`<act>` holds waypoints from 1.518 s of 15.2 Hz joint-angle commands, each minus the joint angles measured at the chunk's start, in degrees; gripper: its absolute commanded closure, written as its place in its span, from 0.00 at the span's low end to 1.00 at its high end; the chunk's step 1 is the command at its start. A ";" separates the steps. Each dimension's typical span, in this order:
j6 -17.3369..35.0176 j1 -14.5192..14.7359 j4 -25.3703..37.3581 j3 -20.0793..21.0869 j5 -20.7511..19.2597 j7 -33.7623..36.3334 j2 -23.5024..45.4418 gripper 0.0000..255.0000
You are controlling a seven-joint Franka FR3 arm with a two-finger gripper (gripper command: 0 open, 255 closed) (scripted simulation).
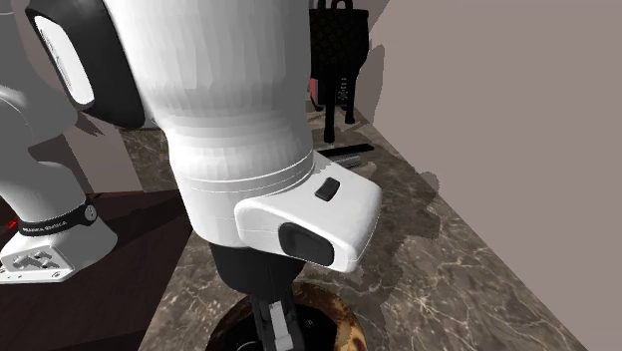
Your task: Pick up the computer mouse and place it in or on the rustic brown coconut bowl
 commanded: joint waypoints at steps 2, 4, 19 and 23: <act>1.03 -0.14 -0.42 0.16 0.43 -0.30 0.64 1.00; 1.02 -0.14 -0.41 0.16 0.43 -0.30 0.65 1.00; -5.11 0.54 2.52 -0.70 -1.96 1.26 -3.02 0.00; -5.11 0.54 2.52 -0.69 -1.96 1.27 -3.02 0.00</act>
